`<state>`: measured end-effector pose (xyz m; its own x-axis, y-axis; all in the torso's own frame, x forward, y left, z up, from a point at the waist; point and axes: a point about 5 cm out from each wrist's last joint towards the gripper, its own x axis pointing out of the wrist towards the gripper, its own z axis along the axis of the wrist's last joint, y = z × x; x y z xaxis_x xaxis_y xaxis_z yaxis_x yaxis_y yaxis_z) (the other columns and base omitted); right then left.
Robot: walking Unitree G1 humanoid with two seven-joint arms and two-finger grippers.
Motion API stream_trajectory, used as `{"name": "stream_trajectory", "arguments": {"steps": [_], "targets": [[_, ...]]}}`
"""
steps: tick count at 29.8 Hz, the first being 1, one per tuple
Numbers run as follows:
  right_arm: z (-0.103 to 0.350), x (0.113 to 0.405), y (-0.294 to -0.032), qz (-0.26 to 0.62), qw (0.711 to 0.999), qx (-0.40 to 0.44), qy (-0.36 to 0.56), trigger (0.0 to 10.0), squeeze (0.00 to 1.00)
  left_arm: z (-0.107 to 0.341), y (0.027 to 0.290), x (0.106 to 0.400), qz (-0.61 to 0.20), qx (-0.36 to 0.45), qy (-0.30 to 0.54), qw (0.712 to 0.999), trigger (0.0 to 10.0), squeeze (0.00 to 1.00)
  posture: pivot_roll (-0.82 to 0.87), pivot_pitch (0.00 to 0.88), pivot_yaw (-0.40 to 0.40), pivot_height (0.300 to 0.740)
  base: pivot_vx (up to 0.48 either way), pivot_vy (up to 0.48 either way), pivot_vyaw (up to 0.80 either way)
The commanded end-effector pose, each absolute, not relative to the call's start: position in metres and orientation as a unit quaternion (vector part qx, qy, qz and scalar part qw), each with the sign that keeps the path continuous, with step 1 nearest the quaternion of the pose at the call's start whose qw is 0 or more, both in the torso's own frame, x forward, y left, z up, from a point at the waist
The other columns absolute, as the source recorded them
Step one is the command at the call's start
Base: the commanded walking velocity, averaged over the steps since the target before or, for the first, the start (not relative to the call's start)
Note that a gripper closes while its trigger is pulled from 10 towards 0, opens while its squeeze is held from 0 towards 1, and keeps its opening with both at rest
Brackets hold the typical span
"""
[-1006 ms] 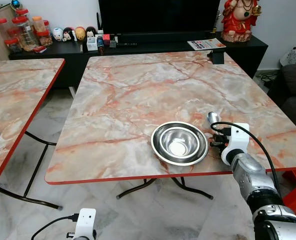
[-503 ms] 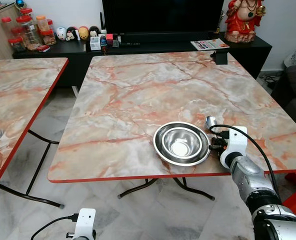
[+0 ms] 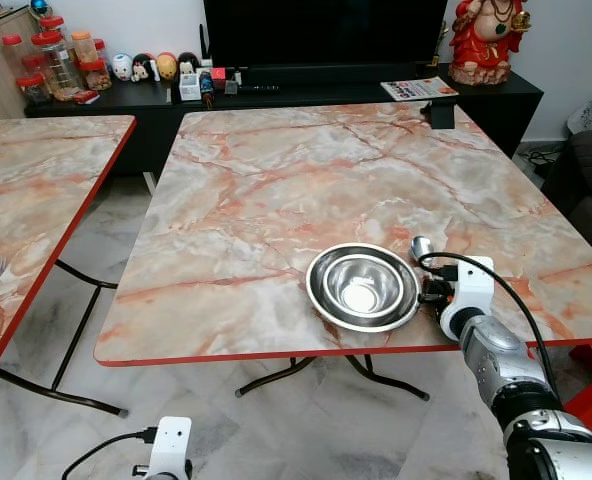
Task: Setting the table
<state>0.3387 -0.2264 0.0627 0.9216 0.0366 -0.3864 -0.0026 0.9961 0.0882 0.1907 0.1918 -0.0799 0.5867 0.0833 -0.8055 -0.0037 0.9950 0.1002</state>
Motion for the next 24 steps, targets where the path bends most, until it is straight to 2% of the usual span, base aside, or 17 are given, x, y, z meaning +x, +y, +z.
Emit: {"name": "stream_trajectory", "arguments": {"steps": [1, 24], "targets": [[0.067, 0.3417, -0.2274, 0.007, 0.981, 0.04, 0.191, 10.0, 0.0, -0.0808, 0.1945, 0.1887, 0.021, 0.047, 0.462, 0.886, 10.0, 0.0, -0.1, 0.0, 0.028, 0.74, 0.0, 0.0, 0.0], [0.0609, 0.3391, -0.2234, 0.016, 0.978, 0.035, 0.204, 10.0, 0.0, -0.081, 0.1963, 0.1876, 0.022, 0.05, 0.463, 0.885, 10.0, 0.0, -0.09, 0.0, 0.03, 0.74, 0.0, 0.0, 0.0]]}}
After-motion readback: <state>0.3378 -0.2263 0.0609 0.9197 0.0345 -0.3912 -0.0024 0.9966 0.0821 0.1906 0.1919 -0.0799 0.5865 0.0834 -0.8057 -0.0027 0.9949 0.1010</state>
